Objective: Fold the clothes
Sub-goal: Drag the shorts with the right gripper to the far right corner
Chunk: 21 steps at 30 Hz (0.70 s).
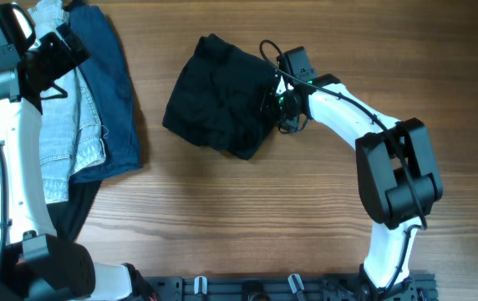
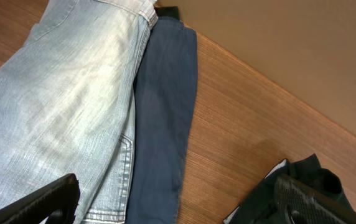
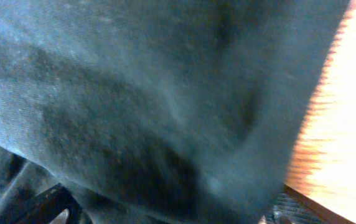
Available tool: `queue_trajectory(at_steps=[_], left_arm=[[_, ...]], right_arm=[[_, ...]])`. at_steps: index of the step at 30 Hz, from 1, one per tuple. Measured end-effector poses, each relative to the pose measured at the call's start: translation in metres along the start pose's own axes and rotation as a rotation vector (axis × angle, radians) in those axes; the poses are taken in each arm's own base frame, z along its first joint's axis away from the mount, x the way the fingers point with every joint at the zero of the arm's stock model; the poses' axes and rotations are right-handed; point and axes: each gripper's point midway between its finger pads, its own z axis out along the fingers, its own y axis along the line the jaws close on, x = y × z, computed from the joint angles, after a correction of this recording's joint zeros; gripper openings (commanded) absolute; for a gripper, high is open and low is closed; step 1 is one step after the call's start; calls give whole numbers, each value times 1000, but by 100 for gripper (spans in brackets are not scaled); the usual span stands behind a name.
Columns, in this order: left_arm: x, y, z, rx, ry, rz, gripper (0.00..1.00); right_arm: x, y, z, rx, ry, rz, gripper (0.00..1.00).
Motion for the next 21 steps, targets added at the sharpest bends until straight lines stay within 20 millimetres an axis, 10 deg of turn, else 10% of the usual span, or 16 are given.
queue_trajectory(at_steps=[6,12,21], left_arm=[[0,0,0,-1,2,0,100],[0,0,0,-1,2,0,100],[8,3,12,-9,38,-3,100]], right_arm=[[-7,5,13,-53,-7,-2,5],[-43,-8,-4,-139,-62,30,5],[-141,-176,-95,-129,-287,363,4]])
